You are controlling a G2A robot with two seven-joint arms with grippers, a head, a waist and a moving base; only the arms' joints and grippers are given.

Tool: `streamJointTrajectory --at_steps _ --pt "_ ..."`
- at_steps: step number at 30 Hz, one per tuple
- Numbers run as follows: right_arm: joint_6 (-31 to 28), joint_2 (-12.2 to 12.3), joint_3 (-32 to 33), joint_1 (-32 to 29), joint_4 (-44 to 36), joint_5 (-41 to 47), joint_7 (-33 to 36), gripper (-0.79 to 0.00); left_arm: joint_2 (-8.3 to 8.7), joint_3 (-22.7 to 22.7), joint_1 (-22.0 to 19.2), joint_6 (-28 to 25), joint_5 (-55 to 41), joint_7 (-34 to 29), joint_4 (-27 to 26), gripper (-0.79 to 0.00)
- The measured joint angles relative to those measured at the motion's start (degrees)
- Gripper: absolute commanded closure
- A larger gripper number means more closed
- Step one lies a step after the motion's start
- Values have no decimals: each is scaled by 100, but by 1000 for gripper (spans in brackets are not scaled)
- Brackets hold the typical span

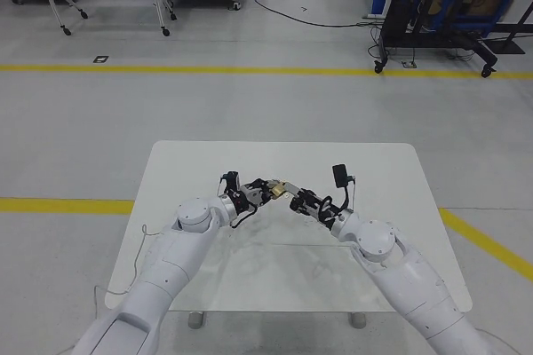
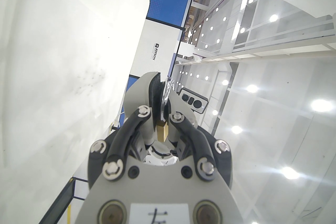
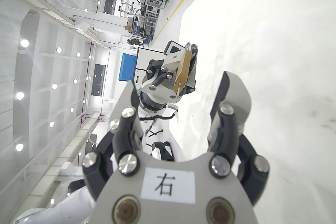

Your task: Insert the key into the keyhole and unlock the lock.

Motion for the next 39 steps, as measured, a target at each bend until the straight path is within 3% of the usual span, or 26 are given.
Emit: streamJointTrajectory --at_steps 8,11,12,13,14,15,17,20,25,35,39 --pt "-73 -12 62 -67 -41 152 131 -785 -5 -62 103 -386 -45 -30 -207 0" --pt "-261 -15 396 -207 -3 1283 891 -767 6 -114 150 -695 -57 -132 -294 0" --pt "-263 -8 502 -227 54 1752 1170 -680 8 -128 164 -778 -59 -154 -318 0" --pt "-232 0 585 -234 118 2172 1430 -680 10 -138 178 -857 -60 -177 -339 0" --pt "-152 6 656 -232 201 2627 1739 -496 12 -150 194 -951 -57 -202 -362 0" --pt "-85 8 687 -222 260 2891 1929 -369 12 -155 204 -1010 -54 -217 -379 0" --pt "43 4 712 -190 374 3298 2253 -240 12 -157 219 -1114 -43 -266 -416 0" --pt "112 -10 687 -149 497 3458 2444 -126 9 -152 229 -1146 -39 -318 -423 0" --pt "221 -60 497 -84 587 3504 2533 -37 3 -153 225 -1176 -37 -335 -415 0" --pt "310 -137 368 86 871 3677 2529 -25 2 -190 212 -1230 -34 -388 -389 0" --pt "306 -151 377 116 935 3696 2510 -145 0 -197 204 -1234 -35 -419 -377 0"
